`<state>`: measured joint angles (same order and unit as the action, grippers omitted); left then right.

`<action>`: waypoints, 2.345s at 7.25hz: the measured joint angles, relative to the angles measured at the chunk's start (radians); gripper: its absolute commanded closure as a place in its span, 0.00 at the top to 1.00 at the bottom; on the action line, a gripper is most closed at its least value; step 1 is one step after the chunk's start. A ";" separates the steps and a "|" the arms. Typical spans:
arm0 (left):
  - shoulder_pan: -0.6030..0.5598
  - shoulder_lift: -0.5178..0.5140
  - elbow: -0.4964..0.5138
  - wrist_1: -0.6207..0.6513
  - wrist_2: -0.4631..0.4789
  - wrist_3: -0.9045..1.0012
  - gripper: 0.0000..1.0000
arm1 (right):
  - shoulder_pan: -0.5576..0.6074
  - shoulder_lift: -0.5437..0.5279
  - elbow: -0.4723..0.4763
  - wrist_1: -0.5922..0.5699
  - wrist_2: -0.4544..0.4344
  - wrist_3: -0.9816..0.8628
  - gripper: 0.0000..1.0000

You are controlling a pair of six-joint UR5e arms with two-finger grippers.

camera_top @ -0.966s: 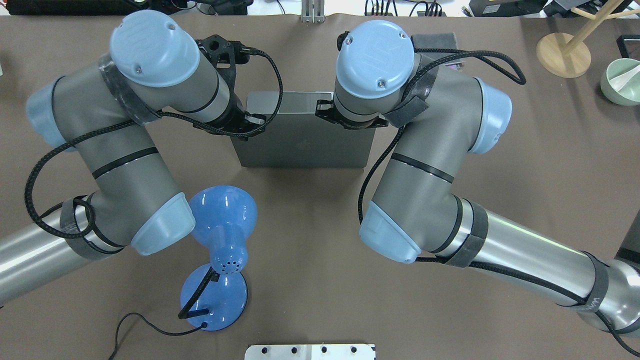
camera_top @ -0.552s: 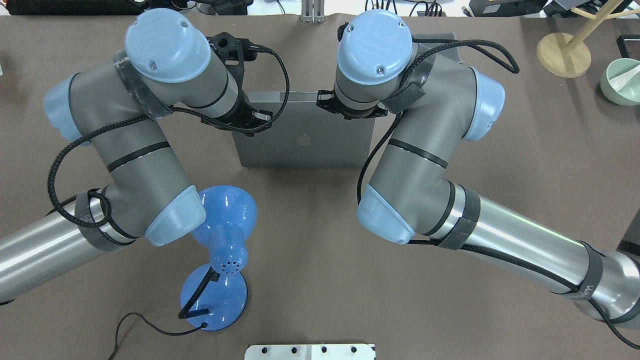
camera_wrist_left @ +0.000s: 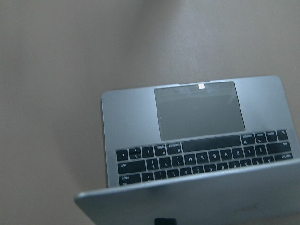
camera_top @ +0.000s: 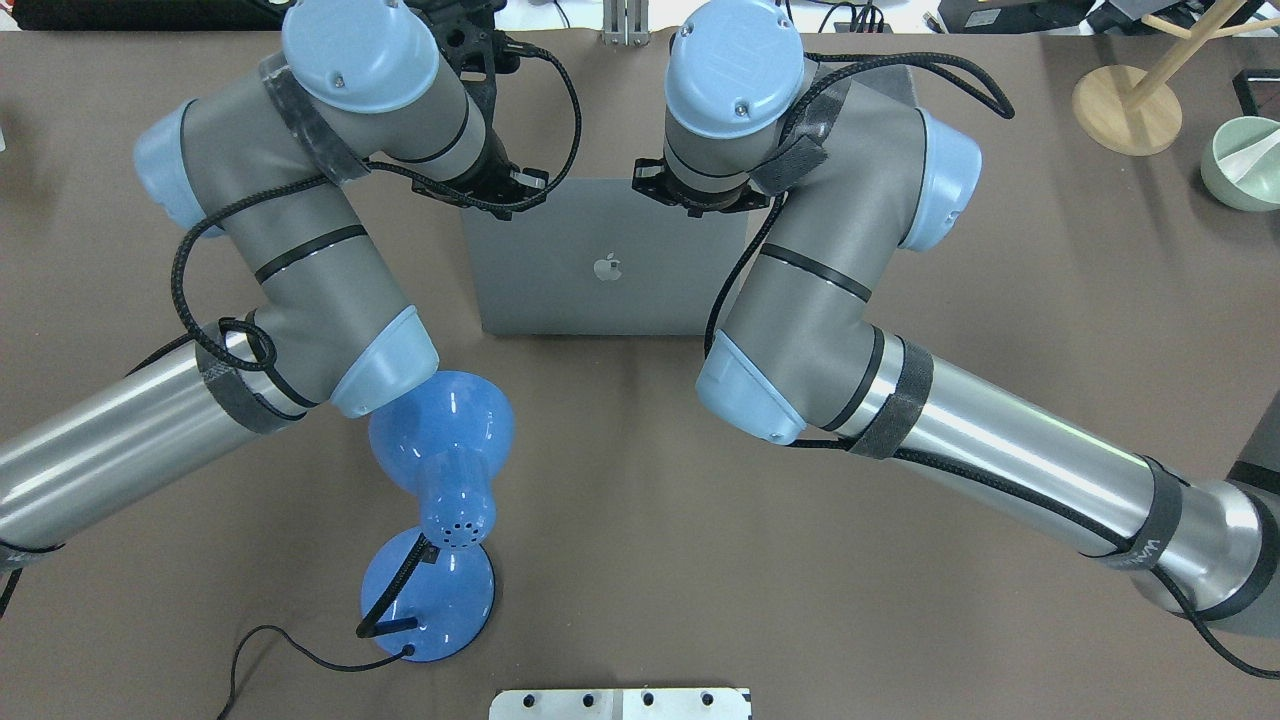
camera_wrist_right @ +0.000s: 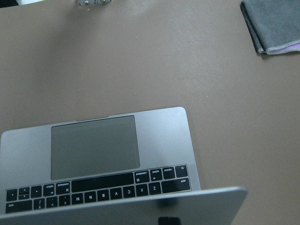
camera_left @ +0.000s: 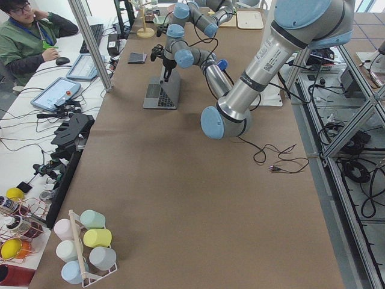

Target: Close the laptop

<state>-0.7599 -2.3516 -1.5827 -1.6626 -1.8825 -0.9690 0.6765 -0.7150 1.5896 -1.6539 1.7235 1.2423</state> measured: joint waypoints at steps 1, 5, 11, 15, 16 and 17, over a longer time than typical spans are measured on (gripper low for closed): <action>-0.016 -0.020 0.047 -0.021 0.000 0.008 0.00 | 0.007 0.008 -0.026 0.016 0.006 -0.007 0.00; -0.055 -0.091 0.242 -0.126 0.006 0.031 0.00 | 0.049 0.121 -0.317 0.196 0.030 -0.022 0.00; -0.052 -0.166 0.518 -0.289 0.103 0.058 0.00 | 0.082 0.218 -0.667 0.434 0.063 -0.065 0.00; -0.010 -0.172 0.600 -0.337 0.161 0.063 0.00 | 0.056 0.217 -0.705 0.457 0.057 -0.067 0.00; 0.007 -0.172 0.604 -0.338 0.177 0.063 0.00 | 0.051 0.216 -0.706 0.457 0.055 -0.067 0.00; 0.018 -0.170 0.606 -0.339 0.184 0.063 0.00 | 0.049 0.216 -0.706 0.457 0.054 -0.067 0.00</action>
<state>-0.7419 -2.5220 -0.9770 -2.0016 -1.6982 -0.9064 0.7255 -0.4995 0.8840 -1.1969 1.7772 1.1751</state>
